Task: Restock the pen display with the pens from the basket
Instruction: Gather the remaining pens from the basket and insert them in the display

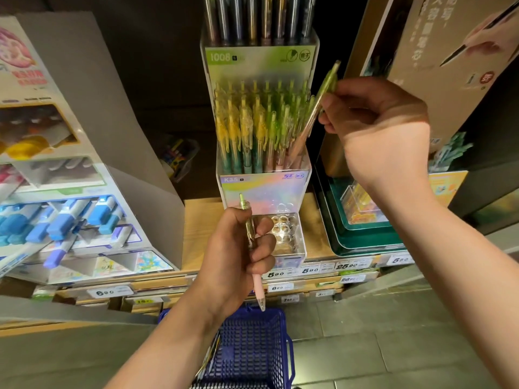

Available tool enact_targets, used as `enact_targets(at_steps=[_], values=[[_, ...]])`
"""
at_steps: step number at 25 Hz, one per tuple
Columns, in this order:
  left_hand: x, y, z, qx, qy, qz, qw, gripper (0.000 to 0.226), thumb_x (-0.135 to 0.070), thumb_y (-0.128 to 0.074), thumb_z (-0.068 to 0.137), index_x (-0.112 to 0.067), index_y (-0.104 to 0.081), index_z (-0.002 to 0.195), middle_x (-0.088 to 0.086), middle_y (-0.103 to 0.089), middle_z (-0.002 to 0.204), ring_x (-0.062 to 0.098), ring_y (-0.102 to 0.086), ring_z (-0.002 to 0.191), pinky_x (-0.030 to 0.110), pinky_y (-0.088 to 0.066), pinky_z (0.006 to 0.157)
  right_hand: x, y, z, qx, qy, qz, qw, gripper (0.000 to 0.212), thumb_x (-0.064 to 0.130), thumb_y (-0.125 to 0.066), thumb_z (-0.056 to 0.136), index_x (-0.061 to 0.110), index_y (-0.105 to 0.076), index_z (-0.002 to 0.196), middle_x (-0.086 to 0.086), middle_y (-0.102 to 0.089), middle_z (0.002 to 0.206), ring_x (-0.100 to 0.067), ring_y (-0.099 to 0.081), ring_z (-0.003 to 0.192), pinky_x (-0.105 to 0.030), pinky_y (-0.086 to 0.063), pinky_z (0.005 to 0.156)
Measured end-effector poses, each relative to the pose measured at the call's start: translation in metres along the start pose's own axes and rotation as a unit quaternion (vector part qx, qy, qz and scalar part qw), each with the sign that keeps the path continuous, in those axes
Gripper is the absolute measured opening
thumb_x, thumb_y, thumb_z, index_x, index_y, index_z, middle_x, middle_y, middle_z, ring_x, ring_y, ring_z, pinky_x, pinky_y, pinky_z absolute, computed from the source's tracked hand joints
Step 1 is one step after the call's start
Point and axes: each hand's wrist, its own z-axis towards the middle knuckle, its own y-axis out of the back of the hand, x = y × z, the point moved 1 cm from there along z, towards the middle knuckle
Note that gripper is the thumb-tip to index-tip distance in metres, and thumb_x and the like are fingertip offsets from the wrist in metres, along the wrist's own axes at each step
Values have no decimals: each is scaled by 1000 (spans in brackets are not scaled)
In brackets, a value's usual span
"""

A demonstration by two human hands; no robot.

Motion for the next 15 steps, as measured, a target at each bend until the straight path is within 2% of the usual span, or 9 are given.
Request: enact_targets(at_steps=[3, 5, 7, 10, 12, 15], values=[[1, 0, 2, 4, -3, -10, 1000, 16, -23, -51, 88, -14, -38, 88, 1, -39, 74, 9, -28, 48, 18, -26, 36, -1, -1, 3, -2, 22, -21, 1000, 10, 21, -73, 88, 29, -71, 94, 1, -76, 86, -17, -75, 82, -42, -60, 83], [2, -1, 4, -4, -14, -13, 1000, 13, -19, -53, 90, -14, -41, 91, 2, -43, 76, 10, -34, 49, 18, -31, 38, -1, -1, 3, 3, 34, -39, 999, 12, 20, -73, 88, 31, -70, 92, 11, -74, 81, -6, -73, 77, -30, -60, 80], [4, 0, 5, -16, -29, 12, 999, 7, -17, -55, 96, -13, -50, 93, 4, -50, 78, 12, -42, 53, 22, -39, 46, -5, -5, 0, 19, 26, -81, 996, 12, 19, -74, 87, 29, -72, 93, 17, -71, 77, 3, -68, 71, -18, -56, 72], [5, 0, 4, -10, -55, 97, 994, 10, -24, -55, 103, -15, -60, 100, 6, -60, 84, 18, -53, 64, 32, -48, 62, -14, -10, -8, 63, -8, -160, 985, 13, 20, -75, 86, 24, -77, 98, 14, -70, 78, 2, -67, 75, -10, -52, 74], [3, -1, 3, 20, -70, 132, 989, 14, -32, -56, 102, -18, -59, 106, 5, -61, 86, 19, -55, 66, 36, -46, 63, -18, -11, -12, 86, -16, -191, 978, 16, 21, -75, 86, 24, -77, 101, 12, -71, 82, 2, -67, 80, -8, -50, 76], [1, -3, 3, 19, -83, 186, 979, 18, -38, -55, 98, -23, -61, 106, 3, -59, 84, 16, -47, 60, 37, -29, 57, -21, -9, -12, 96, -19, -203, 974, 17, 20, -74, 87, 23, -77, 103, 12, -72, 85, 2, -66, 83, -3, -47, 75]])
